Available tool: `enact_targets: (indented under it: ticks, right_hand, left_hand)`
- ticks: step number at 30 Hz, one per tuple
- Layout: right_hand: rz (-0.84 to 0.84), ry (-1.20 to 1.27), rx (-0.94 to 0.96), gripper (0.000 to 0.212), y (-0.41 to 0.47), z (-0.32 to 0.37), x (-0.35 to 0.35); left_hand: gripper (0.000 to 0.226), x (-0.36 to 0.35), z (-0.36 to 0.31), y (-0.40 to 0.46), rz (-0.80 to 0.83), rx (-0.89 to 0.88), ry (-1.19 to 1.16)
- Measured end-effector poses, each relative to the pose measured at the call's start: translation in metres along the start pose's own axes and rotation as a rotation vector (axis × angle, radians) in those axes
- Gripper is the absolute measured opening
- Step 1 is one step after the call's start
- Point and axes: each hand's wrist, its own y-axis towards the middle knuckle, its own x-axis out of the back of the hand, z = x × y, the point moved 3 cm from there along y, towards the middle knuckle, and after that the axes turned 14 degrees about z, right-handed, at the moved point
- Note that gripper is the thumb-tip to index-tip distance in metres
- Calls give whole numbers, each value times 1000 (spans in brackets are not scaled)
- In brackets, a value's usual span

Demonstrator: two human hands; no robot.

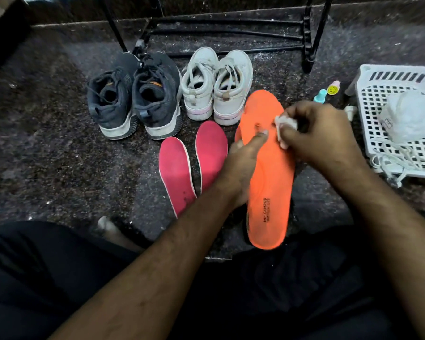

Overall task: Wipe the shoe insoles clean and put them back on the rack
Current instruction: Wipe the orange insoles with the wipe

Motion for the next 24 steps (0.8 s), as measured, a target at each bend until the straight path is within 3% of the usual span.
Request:
enact_targets:
  ticks: [3, 6, 8, 10, 14, 20, 24]
  right_hand:
    - [-73, -62, 38, 12, 6, 7, -6]
    - [161, -111, 137, 18, -7, 20, -26]
    - [255, -125, 133, 18, -15, 19, -29]
    - [180, -52, 72, 15, -12, 10, -20]
    - [-84, 34, 29, 11, 10, -4, 1]
    - [34, -110, 253, 23, 12, 18, -21]
    - [-119, -61, 56, 23, 26, -4, -1]
  left_hand:
    - [51, -4, 0, 0, 50, 6, -6]
    - [71, 4, -9, 5, 57, 12, -80]
    - [59, 11, -14, 6, -49, -17, -46]
    - [40, 9, -13, 2, -72, -33, 3]
    - [17, -9, -2, -6, 87, 13, 71]
    - [21, -3, -12, -3, 87, -60, 68]
    - [15, -3, -12, -4, 78, -62, 124]
